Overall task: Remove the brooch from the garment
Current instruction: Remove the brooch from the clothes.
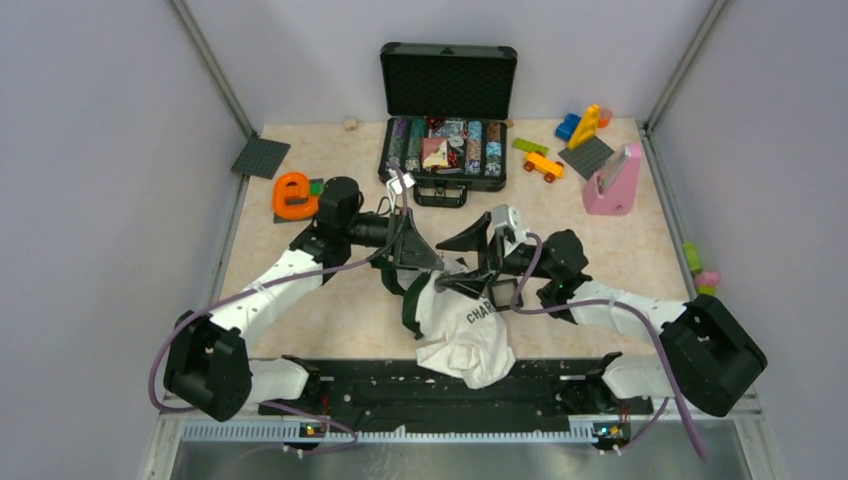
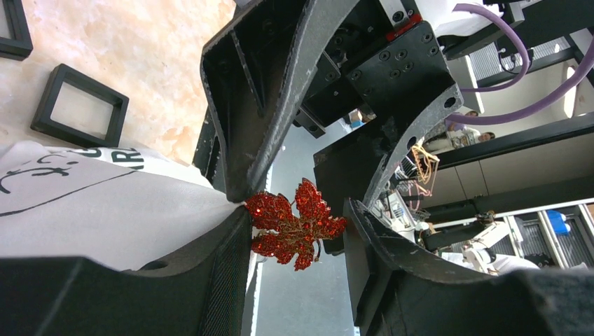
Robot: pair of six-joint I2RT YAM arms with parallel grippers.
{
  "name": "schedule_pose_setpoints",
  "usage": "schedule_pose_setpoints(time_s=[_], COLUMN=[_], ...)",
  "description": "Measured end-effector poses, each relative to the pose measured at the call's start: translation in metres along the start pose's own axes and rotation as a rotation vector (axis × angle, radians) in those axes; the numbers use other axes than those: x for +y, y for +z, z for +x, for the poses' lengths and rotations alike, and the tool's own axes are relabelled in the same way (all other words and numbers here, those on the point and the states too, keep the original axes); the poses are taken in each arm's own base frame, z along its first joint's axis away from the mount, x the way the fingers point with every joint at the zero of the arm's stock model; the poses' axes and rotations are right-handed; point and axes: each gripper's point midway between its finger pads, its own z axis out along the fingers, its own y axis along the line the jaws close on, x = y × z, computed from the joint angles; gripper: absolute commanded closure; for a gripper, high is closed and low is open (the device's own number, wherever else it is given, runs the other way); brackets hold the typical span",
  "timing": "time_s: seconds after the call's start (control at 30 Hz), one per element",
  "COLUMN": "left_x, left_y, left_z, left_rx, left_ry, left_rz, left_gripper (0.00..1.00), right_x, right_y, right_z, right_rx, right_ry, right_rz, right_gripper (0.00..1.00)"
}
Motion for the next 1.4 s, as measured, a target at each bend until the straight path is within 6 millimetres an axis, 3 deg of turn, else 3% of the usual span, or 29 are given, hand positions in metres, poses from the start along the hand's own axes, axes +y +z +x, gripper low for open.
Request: schedule_pose_setpoints(time_s=[0.33, 0.7, 0.97, 1.13, 1.27, 1.4], left_x=[-0.007, -0.011, -0.015, -0.019, -0.019, -0.018], left_y=[0.002, 0.0, -0.001, -0.003, -0.001, 0.001], left_z=[0.001, 0.002, 0.002, 0.003, 0.003, 0.002], left_rx=[0.017, 0.019, 0.022, 0.025, 0.025, 0.017], left_ry=[0.012, 0.012, -0.002, 0.003, 0.018, 0.028], left_rz=[0.02, 0.029, 0.035, 0.043, 0.043, 0.036], left_gripper=[0.55, 0.54, 0.51, 0.39, 0.29, 0.28], right_x=[0.003, 0.006, 0.01, 0.009, 0.006, 0.003], right_y=[0.005, 0.01, 0.017, 0.02, 0.021, 0.021], right_z=[-0.004, -0.008, -0.007, -0.009, -0.005, 0.001], right_rx=[-0.017, -0.027, -0.02, -0.023, -0.013, 0.007], right_ry=[0.002, -0.007, -0.031, -0.044, -0.023, 0.0], right_rz=[-0.054, -0.097, -0.139, -0.135, -0.114, -0.094], right_gripper=[0.44, 0.46, 0.62, 0.69, 0.81, 0.86])
